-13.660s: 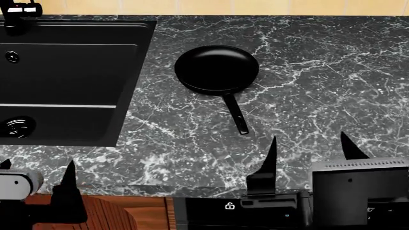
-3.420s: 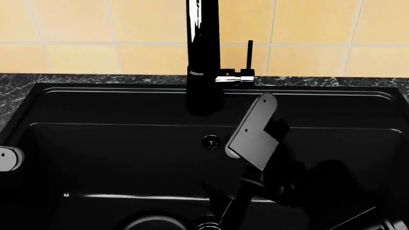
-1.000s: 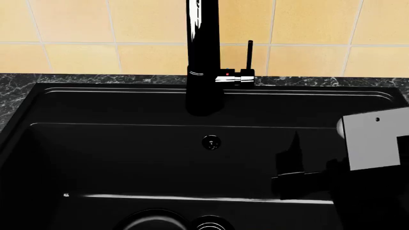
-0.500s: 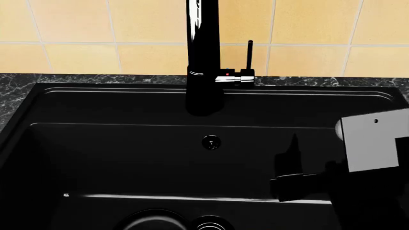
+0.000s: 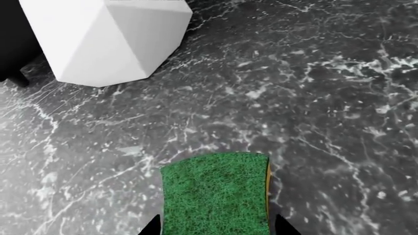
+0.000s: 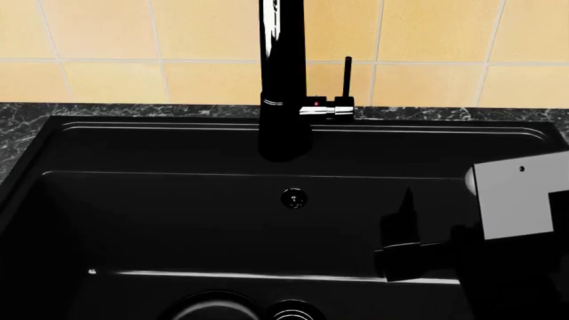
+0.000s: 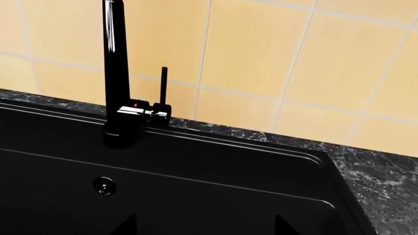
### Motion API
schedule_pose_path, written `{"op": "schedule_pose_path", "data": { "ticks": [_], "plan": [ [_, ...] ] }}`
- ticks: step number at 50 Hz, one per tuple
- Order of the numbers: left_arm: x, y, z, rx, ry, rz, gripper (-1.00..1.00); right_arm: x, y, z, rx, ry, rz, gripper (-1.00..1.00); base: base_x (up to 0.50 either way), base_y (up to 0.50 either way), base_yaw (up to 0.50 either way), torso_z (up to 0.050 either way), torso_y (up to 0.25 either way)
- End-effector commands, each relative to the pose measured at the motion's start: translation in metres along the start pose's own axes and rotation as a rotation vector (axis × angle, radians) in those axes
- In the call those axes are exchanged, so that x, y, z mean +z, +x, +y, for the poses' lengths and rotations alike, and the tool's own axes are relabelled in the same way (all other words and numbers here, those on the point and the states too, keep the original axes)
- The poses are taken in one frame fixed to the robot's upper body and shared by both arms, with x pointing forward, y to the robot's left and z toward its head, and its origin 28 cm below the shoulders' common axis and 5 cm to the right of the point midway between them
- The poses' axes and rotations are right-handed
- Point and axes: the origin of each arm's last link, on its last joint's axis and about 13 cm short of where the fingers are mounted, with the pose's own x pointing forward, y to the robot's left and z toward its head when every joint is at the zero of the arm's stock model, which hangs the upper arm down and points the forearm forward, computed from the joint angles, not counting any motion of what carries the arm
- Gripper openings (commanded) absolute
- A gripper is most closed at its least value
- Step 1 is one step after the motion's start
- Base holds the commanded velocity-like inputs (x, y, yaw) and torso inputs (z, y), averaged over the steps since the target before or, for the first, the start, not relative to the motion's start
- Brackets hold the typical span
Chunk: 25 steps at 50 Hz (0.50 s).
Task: Pick the pan and sponge and place them into the sink. Then turn on the water.
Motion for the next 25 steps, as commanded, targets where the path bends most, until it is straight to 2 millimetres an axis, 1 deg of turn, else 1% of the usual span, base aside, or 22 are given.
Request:
{"op": "schedule_pose_path", "data": {
  "ticks": [1, 3, 10, 16, 20, 25],
  "plan": [
    [0.005, -0.005, -0.011, -0.087, -0.025, -0.027, -1.00, -0.001, 0.001, -0.001, 0.004, 0.016, 0.000, 1.00, 0.00, 0.00, 0.00, 0.000, 0.000],
    [0.008, -0.007, -0.010, -0.092, -0.026, -0.037, -1.00, -0.001, 0.001, -0.001, 0.004, 0.016, 0.001, 1.00, 0.00, 0.00, 0.00, 0.000, 0.000],
    [0.023, -0.020, -0.017, -0.145, -0.005, -0.094, -1.00, -0.001, 0.001, -0.002, -0.002, 0.019, 0.000, 1.00, 0.00, 0.00, 0.00, 0.000, 0.000],
    [0.039, -0.032, -0.025, -0.218, 0.033, -0.148, -1.00, -0.002, 0.001, -0.003, -0.002, 0.020, 0.001, 1.00, 0.00, 0.00, 0.00, 0.000, 0.000],
    [0.045, -0.036, -0.032, -0.246, 0.047, -0.163, -1.00, -0.002, 0.000, -0.004, -0.005, 0.021, 0.000, 1.00, 0.00, 0.00, 0.00, 0.000, 0.000],
    [0.055, -0.047, -0.039, -0.311, 0.078, -0.201, -1.00, -0.003, -0.001, -0.005, -0.009, 0.025, -0.001, 1.00, 0.00, 0.00, 0.00, 0.000, 0.000]
  ]
}}
